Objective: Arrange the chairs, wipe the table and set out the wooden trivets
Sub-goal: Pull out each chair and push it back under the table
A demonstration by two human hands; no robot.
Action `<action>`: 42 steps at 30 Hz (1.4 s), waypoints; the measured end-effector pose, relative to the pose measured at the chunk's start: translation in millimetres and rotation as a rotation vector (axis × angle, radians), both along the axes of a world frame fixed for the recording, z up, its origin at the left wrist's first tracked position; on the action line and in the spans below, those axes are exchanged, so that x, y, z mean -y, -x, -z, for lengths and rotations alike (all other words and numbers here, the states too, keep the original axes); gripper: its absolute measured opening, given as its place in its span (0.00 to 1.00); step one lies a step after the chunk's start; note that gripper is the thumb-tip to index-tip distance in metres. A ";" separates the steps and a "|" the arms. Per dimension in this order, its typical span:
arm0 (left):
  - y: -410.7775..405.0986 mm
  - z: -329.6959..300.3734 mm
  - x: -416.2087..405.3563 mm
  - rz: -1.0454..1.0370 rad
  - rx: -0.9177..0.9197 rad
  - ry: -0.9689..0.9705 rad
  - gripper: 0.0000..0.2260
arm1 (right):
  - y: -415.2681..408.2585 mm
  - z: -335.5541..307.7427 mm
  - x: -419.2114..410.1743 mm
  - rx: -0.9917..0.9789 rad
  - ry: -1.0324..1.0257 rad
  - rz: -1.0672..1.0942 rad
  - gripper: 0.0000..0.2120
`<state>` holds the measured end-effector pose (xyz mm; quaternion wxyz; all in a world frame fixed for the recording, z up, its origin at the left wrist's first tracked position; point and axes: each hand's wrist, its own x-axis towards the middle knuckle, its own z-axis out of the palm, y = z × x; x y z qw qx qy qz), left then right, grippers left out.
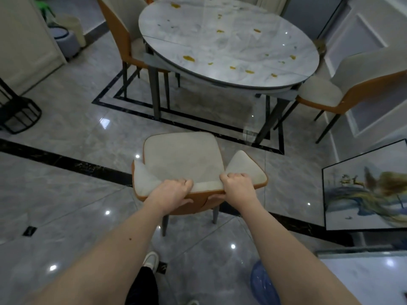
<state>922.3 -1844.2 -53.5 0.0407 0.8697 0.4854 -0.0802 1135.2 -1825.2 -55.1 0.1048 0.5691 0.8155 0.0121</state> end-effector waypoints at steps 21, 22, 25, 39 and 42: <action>77.7 -5.3 -236.8 0.297 0.029 0.031 0.16 | 79.6 -5.8 -160.7 -0.057 0.003 0.278 0.26; 74.9 -3.1 -260.5 0.310 0.035 0.034 0.16 | 77.7 -3.0 -181.0 -0.068 0.015 0.304 0.26; 72.3 1.0 -294.9 0.314 0.042 0.018 0.16 | 75.1 -2.9 -213.1 -0.085 0.052 0.318 0.27; -1.6 7.9 -458.2 0.282 0.046 -0.085 0.18 | 4.4 -4.0 -384.8 -0.097 0.048 0.368 0.29; -8.9 8.1 -476.5 0.257 0.038 -0.092 0.19 | 2.0 -4.5 -403.2 -0.084 0.051 0.410 0.28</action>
